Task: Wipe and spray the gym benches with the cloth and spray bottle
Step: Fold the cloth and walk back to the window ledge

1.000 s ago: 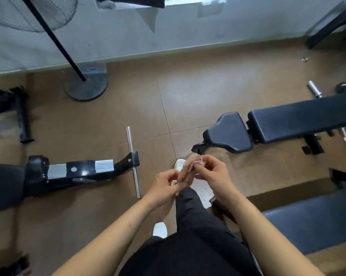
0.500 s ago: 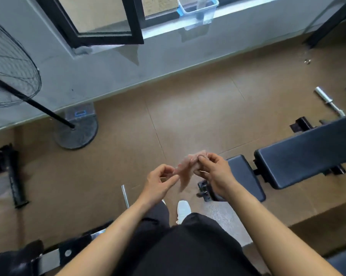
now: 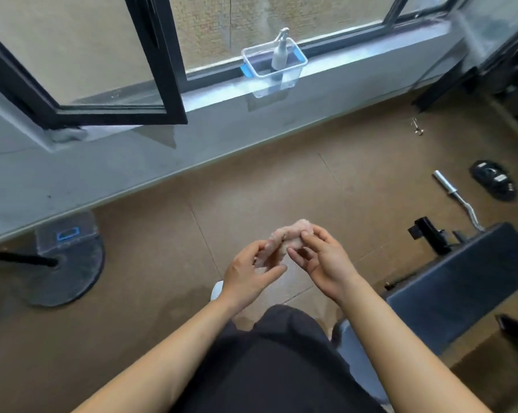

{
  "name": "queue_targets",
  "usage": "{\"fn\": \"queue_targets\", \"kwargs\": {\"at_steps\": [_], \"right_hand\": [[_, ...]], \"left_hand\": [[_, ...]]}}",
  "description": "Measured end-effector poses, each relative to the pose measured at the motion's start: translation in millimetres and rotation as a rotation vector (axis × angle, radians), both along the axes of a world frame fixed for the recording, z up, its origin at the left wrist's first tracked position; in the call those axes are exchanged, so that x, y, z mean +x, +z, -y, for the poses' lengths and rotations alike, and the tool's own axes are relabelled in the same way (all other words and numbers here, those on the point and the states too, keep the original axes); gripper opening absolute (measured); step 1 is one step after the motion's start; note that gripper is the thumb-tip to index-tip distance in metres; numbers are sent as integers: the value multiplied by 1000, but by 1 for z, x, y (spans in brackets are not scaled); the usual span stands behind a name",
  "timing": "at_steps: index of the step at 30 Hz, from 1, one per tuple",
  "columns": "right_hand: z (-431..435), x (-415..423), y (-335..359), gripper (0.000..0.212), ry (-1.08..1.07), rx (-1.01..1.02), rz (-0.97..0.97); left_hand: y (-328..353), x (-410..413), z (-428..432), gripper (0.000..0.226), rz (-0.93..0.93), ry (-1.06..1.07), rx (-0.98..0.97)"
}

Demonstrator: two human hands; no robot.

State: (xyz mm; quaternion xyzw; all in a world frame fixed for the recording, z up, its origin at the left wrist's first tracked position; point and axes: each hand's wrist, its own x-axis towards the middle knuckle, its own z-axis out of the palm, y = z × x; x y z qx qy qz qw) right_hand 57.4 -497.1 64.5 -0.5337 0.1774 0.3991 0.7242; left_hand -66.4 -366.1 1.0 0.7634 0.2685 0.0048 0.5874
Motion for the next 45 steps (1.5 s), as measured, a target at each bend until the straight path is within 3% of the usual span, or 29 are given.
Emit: {"fn": "queue_targets", "kwargs": {"at_steps": [2, 7, 13, 18, 24, 29, 35, 36, 39, 40, 43, 45], "right_hand": [[-24, 31, 6, 19, -32, 17, -5], [-59, 112, 8, 33, -110, -9, 28], [-91, 229, -25, 14, 43, -278, 246], [-131, 334, -60, 4, 249, -417, 376], [-190, 454, -82, 17, 523, -495, 421], [-247, 550, -99, 15, 563, -541, 438], [-328, 638, -122, 17, 564, -613, 492], [-341, 652, -128, 16, 557, -619, 485], [-369, 686, -133, 15, 575, -625, 501], [-378, 699, -135, 17, 580, -644, 517], [-399, 736, -136, 34, 622, -751, 612], [-409, 768, -145, 49, 670, -825, 701]], "left_hand": [[6, 40, -28, 47, 9, -74, 39], [14, 135, -81, 17, 36, -40, 56], [5, 257, -141, 6, -39, -85, -191], [4, 364, -188, 14, -141, 83, -303], [-7, 469, -266, 13, -208, 385, -259], [-37, 541, -357, 10, -260, 593, -156], [-101, 616, -466, 8, -393, 668, -137], [-116, 626, -483, 10, -436, 653, -162], [-157, 641, -516, 49, -549, 612, -221], [-153, 647, -520, 48, -576, 617, -243], [-122, 662, -514, 14, -564, 601, -298], [-109, 667, -506, 14, -545, 544, -301]]}}
